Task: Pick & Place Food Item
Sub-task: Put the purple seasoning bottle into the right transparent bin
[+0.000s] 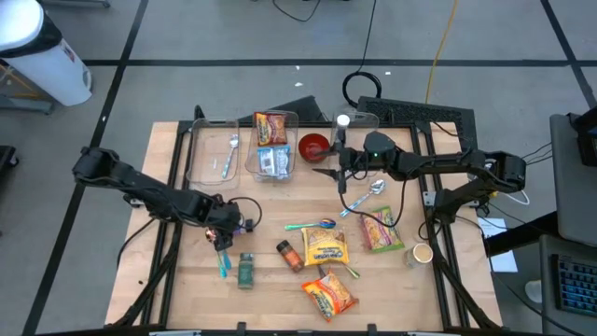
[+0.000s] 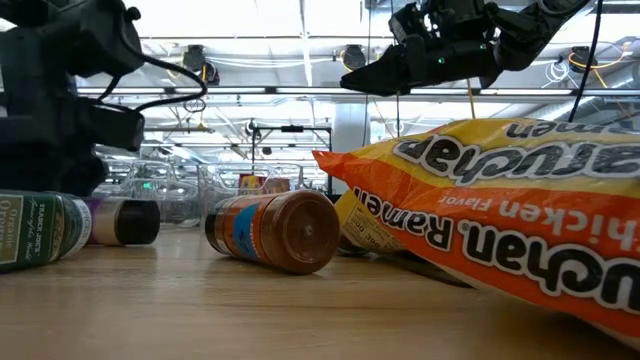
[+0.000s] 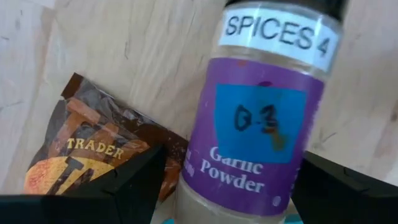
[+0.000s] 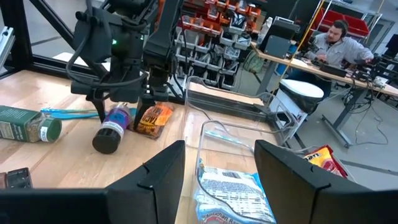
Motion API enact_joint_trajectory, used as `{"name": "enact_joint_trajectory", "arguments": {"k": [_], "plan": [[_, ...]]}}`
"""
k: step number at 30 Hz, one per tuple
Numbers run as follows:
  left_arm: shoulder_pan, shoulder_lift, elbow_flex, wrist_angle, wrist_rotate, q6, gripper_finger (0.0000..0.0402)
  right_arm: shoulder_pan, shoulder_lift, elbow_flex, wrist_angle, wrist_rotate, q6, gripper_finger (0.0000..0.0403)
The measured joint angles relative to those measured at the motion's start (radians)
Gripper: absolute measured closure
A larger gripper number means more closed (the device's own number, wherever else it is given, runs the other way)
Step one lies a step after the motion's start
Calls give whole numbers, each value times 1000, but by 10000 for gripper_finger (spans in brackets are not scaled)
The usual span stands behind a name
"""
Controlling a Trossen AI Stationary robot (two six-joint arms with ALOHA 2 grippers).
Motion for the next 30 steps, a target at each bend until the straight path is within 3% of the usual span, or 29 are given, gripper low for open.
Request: {"name": "enact_joint_trajectory", "arguments": {"k": [8,15,22,30], "plan": [[0,20,3,5,-4,15,137,0,0,-8,7,1,-1,218],[2,-2,-1,4,-1,12,191,-1,0,-79,137,1,-4,218],[2,-31,15,-3,9,19,194,0,0,-89,190,2,2,218],[3,-110,127,2,-7,113,198,0,0,-90,234,2,18,218]]}}
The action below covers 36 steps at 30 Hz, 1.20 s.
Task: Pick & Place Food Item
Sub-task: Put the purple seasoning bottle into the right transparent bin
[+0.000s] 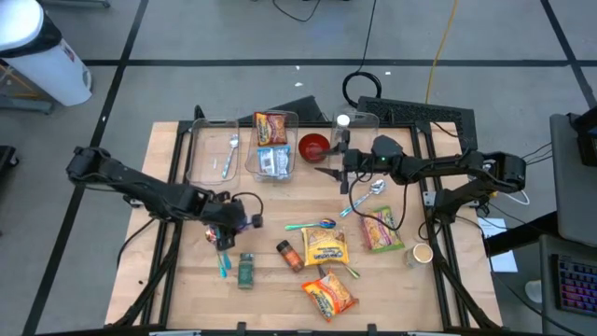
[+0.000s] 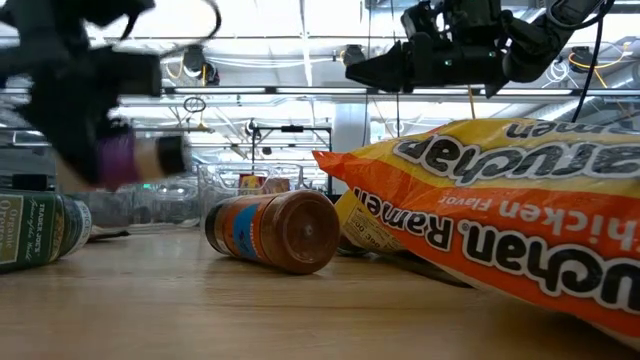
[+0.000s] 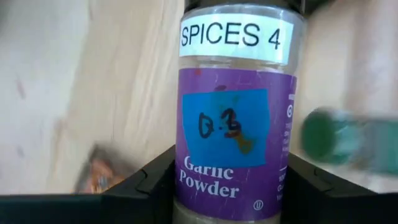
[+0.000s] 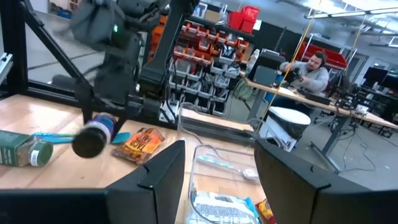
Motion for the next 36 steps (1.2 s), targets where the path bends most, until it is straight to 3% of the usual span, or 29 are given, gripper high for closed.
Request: {"name": "enact_joint_trajectory", "arguments": {"k": [8,14,24,36], "plan": [[29,-79,72,21,-166,141,195,13,0,0,38,-3,51,218],[126,-85,72,104,-145,258,193,63,0,1,43,-81,47,218],[261,-78,73,227,-123,433,193,98,0,19,34,-79,65,215],[331,2,74,404,-69,557,193,98,21,21,46,-68,107,134]]}}
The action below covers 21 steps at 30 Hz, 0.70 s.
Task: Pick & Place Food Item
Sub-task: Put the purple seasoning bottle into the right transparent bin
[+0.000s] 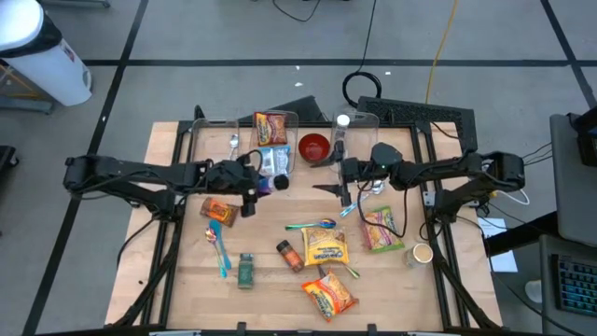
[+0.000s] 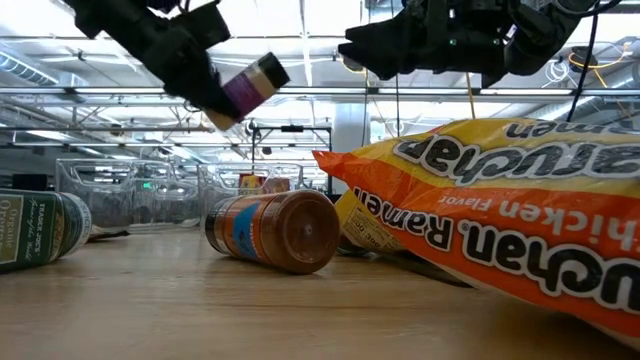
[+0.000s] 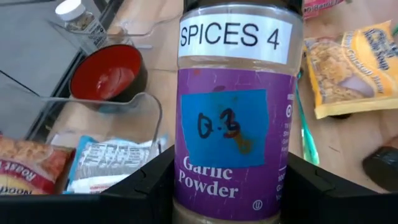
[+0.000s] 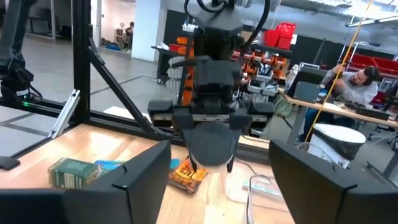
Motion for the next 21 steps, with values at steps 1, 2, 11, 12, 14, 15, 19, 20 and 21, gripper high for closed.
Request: {"name": "enact_joint_trajectory", "arguments": {"k": [1,2,11,12,14,15,19,20,21], "plan": [[1,12,0,16,0,11,193,0,12,0,4,15,8,127],[3,28,1,43,1,21,193,0,25,0,5,34,18,122],[3,154,145,18,-3,86,193,7,177,97,28,34,27,90],[3,163,158,-4,-4,87,193,11,188,102,37,33,27,89],[3,180,180,-36,-4,107,193,13,206,106,58,30,28,89],[3,184,185,-38,-6,110,193,13,210,107,67,27,31,89],[5,182,192,-15,-30,105,193,13,217,111,86,5,76,91],[6,182,194,-5,-32,105,193,13,220,111,86,-18,83,91],[8,181,194,-2,-35,102,193,13,221,110,86,-32,87,91]]}}
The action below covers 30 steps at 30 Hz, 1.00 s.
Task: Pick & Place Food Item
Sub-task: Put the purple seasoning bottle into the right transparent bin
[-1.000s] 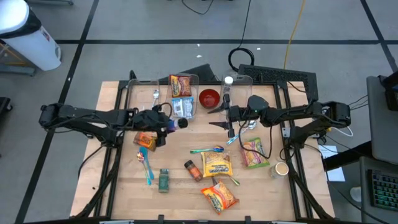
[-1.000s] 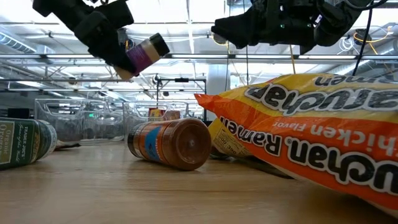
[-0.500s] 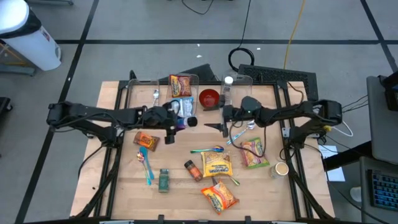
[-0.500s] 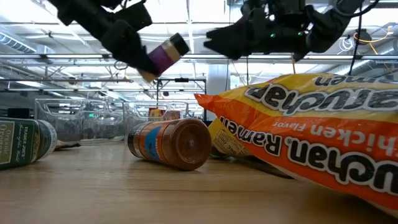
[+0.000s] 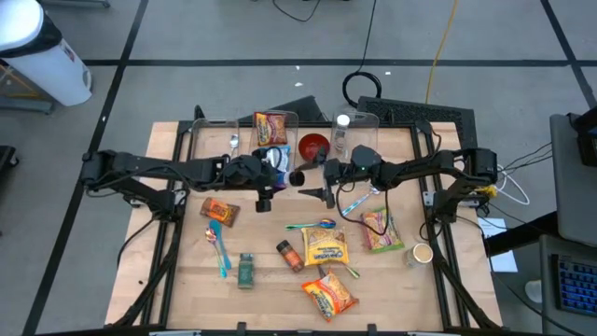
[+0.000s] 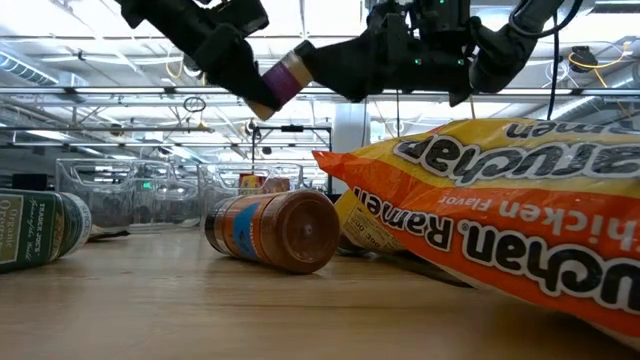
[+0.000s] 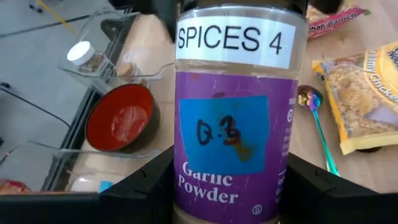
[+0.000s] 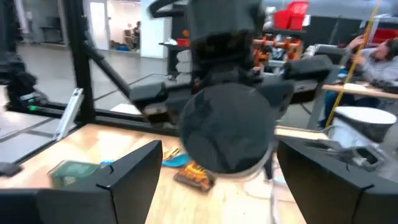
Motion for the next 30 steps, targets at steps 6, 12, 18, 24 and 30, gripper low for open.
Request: {"name": "enact_joint_trajectory", "arguments": {"k": [6,12,18,24,30], "plan": [[9,1,-1,27,25,-1,192,11,-3,0,14,10,-19,92],[9,1,-2,30,26,-4,192,14,-3,0,36,39,-21,92],[10,1,-2,49,29,-4,192,14,-3,0,45,47,-21,100],[10,1,-2,49,31,-1,192,13,-3,0,51,48,-38,140],[10,0,-3,48,32,-9,192,13,-3,-1,59,53,-49,200]]}}
